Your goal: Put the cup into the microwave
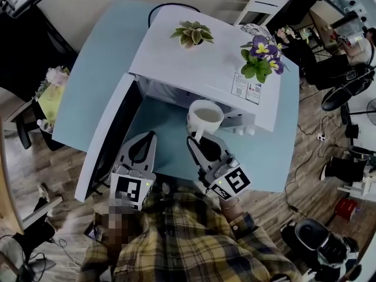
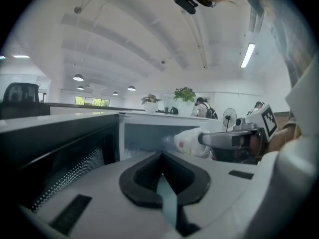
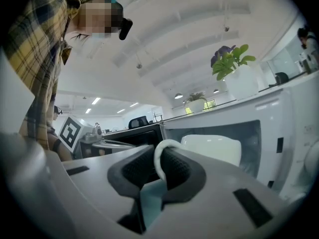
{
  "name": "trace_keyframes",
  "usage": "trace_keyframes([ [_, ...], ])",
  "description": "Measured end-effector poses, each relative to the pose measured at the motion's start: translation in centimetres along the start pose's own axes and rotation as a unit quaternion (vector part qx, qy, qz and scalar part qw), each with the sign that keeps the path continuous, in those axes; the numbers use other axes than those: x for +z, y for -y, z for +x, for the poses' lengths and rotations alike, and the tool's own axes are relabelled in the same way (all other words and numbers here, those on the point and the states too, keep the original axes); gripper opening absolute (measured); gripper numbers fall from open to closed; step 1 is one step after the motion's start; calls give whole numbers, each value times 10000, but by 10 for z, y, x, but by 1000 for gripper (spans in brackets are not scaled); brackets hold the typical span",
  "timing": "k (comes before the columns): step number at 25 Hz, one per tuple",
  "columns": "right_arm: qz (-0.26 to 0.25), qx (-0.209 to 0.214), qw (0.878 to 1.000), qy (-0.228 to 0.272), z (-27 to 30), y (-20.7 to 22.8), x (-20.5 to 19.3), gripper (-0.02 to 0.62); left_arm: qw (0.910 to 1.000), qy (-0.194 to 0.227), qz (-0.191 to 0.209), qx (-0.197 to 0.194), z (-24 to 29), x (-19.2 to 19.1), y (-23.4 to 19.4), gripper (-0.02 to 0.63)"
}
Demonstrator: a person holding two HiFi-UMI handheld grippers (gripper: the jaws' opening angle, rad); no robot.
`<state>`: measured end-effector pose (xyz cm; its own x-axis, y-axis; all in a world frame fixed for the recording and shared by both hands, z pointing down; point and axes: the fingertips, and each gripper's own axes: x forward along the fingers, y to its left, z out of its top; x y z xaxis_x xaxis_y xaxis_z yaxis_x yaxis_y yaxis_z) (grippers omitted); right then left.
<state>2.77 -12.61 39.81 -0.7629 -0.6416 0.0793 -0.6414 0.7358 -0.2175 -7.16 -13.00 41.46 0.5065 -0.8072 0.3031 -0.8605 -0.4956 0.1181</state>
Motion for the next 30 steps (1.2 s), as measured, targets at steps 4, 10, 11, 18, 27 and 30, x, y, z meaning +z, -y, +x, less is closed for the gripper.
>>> trace_keyframes([
  [4, -59, -85, 9999, 3, 8, 8, -8, 55, 9999, -80, -17, -90, 8, -11, 4, -8],
  [10, -385, -233, 9989, -141, 18, 17, -27, 57, 9997, -133, -98, -186, 12, -26, 8, -8],
  [11, -439, -265, 9986, -153, 20, 18, -30, 57, 9996, -146, -92, -201, 13, -28, 9, -8],
  [18, -598, -335, 9976, -15, 37, 29, -35, 57, 9989, -210, -252, -343, 19, -45, 18, -8],
  [27, -714, -354, 9967, 132, 57, 40, -38, 57, 9992, -143, -216, -312, 23, -46, 21, -8],
  [30, -778, -352, 9962, 140, 61, 42, -40, 57, 9993, -123, -195, -311, 22, -46, 23, -8],
])
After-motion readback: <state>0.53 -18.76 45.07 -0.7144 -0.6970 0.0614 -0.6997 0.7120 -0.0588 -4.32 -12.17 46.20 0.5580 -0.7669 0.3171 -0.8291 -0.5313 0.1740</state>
